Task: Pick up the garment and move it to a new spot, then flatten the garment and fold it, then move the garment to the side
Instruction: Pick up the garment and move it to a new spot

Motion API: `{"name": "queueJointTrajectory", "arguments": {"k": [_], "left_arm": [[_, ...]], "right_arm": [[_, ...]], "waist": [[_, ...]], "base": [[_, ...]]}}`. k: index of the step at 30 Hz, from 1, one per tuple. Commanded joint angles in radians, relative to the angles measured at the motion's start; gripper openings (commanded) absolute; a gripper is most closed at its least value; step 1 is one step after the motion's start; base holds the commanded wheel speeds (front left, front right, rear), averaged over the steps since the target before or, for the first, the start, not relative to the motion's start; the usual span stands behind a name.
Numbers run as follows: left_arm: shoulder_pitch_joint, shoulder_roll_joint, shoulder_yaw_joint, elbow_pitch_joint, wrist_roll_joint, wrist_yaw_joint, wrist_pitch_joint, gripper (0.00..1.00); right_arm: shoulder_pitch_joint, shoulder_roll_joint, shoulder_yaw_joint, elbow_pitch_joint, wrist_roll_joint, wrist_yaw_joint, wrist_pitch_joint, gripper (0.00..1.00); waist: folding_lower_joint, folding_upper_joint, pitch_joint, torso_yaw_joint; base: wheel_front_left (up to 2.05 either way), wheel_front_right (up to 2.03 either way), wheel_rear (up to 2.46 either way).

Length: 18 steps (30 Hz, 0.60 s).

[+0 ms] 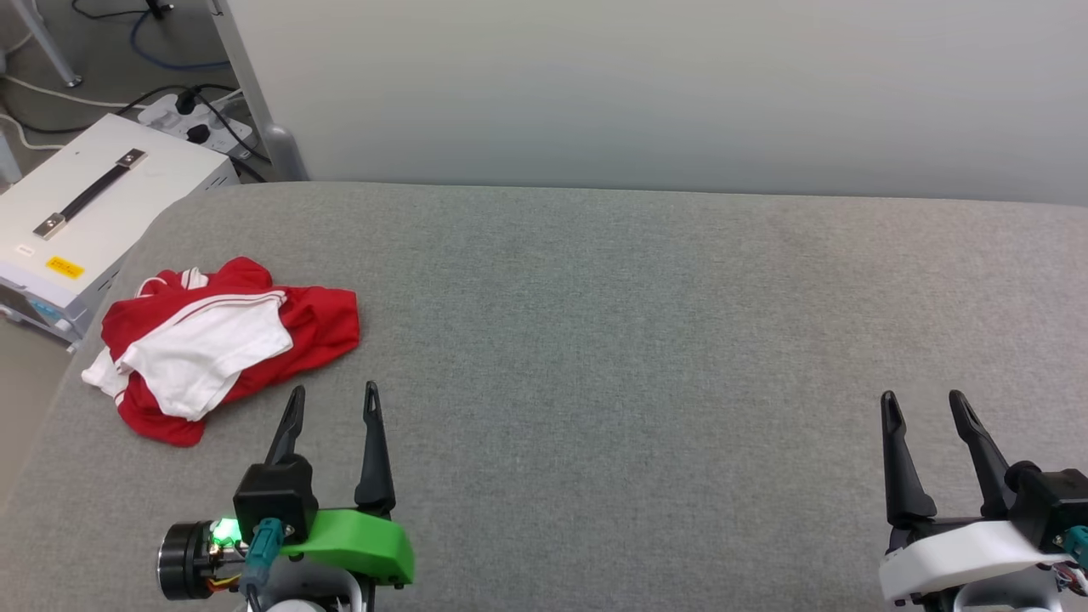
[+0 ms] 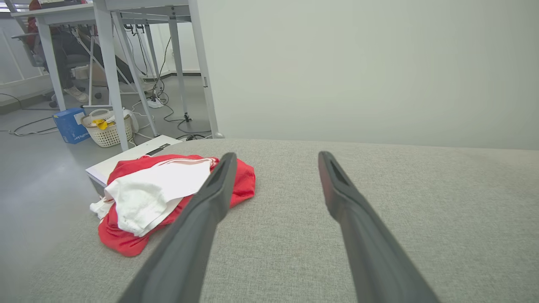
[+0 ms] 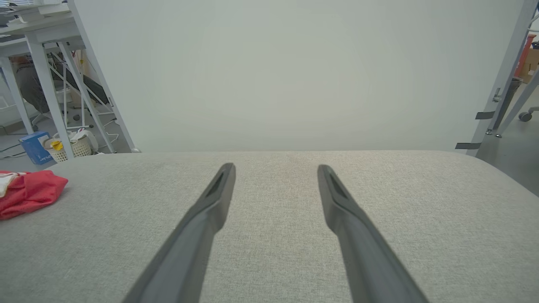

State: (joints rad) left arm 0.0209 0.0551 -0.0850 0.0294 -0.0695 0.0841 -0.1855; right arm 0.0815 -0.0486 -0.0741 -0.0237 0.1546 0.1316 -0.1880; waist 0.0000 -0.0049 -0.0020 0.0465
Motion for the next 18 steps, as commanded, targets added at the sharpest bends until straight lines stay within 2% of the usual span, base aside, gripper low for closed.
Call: {"name": "queueJointTrajectory", "arguments": {"k": [1,18], "left_arm": [[0.007,-0.004,0.001,0.005,-0.011,0.01,-0.012,1.0],[-0.012,-0.004,0.012,0.013,-0.036,0.035,-0.047,1.0]], "right_arm": [[0.014,-0.001,0.0,-0.006,0.008,-0.001,-0.01,1.0],[0.019,-0.001,0.026,-0.036,-0.002,-0.001,-0.045,1.0]], "waist": [[0.0,0.0037,0.004,0.015],[0.0,0.0044,0.039,0.188]], "base": [[0.0,0.0,0.0],[0.0,0.0,0.0]]}}
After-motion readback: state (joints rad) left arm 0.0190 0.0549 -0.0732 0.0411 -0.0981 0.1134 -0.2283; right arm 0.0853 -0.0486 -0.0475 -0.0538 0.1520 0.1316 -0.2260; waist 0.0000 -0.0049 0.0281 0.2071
